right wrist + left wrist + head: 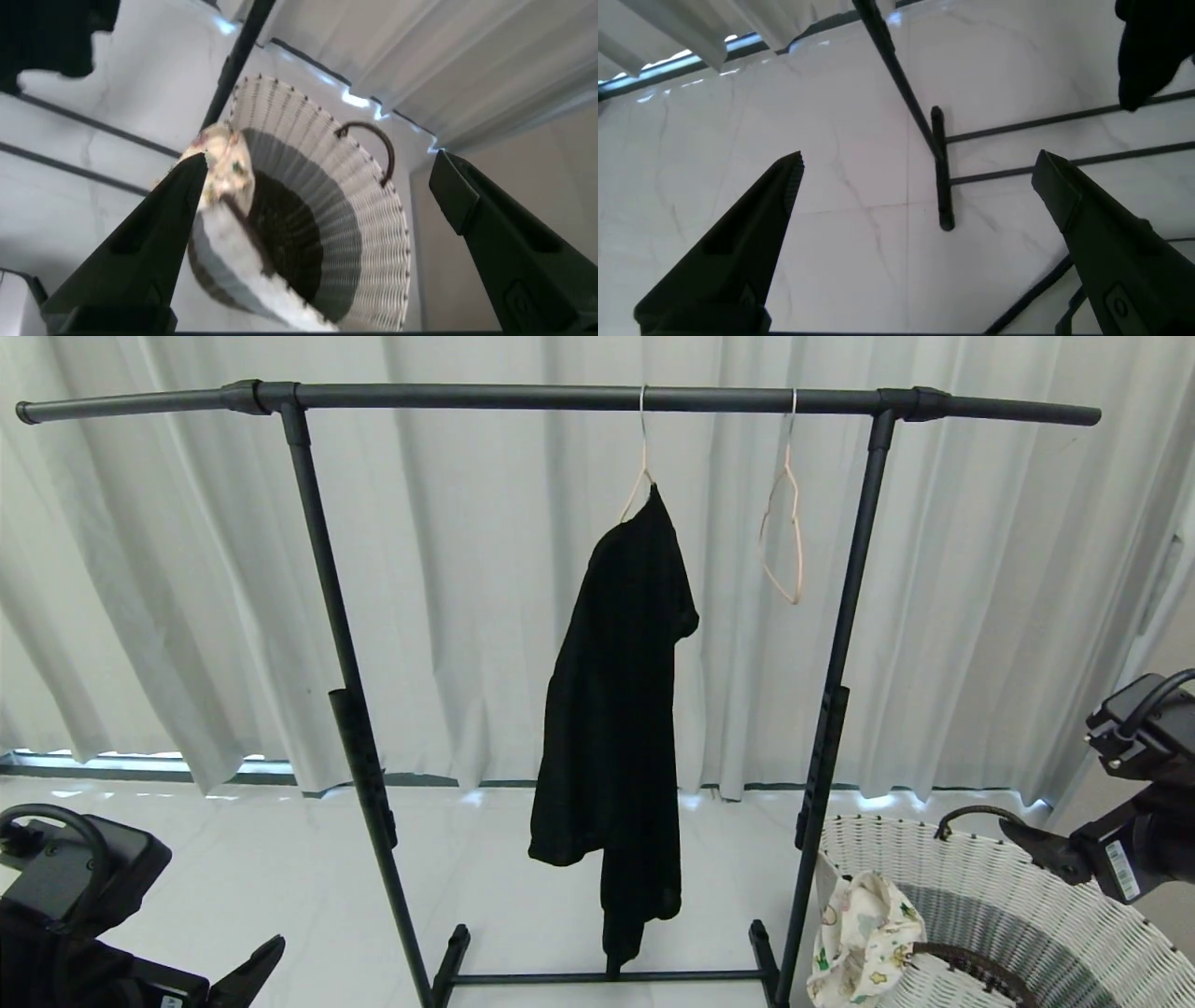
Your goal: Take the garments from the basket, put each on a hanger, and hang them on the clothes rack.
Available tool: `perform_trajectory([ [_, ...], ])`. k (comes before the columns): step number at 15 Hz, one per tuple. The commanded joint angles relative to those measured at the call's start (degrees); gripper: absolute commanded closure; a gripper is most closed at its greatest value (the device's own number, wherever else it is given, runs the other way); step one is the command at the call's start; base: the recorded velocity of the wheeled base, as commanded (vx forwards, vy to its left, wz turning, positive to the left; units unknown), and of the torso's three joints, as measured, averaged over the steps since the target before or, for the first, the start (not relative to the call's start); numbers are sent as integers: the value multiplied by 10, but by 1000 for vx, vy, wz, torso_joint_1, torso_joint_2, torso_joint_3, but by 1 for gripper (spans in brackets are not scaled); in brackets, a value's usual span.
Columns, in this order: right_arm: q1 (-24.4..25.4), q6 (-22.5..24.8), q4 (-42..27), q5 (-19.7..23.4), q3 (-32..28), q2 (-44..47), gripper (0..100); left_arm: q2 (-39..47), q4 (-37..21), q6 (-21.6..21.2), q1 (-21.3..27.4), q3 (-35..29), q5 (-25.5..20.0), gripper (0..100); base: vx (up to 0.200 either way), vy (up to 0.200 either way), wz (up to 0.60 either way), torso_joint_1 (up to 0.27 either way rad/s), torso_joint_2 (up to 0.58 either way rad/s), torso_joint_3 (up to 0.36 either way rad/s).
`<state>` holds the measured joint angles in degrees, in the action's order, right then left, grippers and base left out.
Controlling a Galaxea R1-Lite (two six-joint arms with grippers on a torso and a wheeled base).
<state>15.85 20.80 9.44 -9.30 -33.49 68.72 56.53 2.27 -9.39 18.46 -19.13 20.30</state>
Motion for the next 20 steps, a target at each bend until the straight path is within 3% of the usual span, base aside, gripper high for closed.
perform_trajectory([
  [1,0,-1,0,0,3,9,0,4,0,0,0,0,0,0,200,0,0,-7,2,7],
  [8,3,2,-27,0,-3,94,0,24,2,9,0,-20,0,0,29,0,0,-1,1,0],
  [11,4,2,-56,40,-16,173,0,28,2,9,-1,-34,0,0,0,0,0,0,0,0],
  [15,-23,4,-49,35,-36,305,0,39,2,7,-6,-53,1,0,0,0,0,0,0,0],
  [20,-38,2,30,11,-69,459,0,51,2,-5,-6,-95,3,0,0,0,0,0,0,0],
])
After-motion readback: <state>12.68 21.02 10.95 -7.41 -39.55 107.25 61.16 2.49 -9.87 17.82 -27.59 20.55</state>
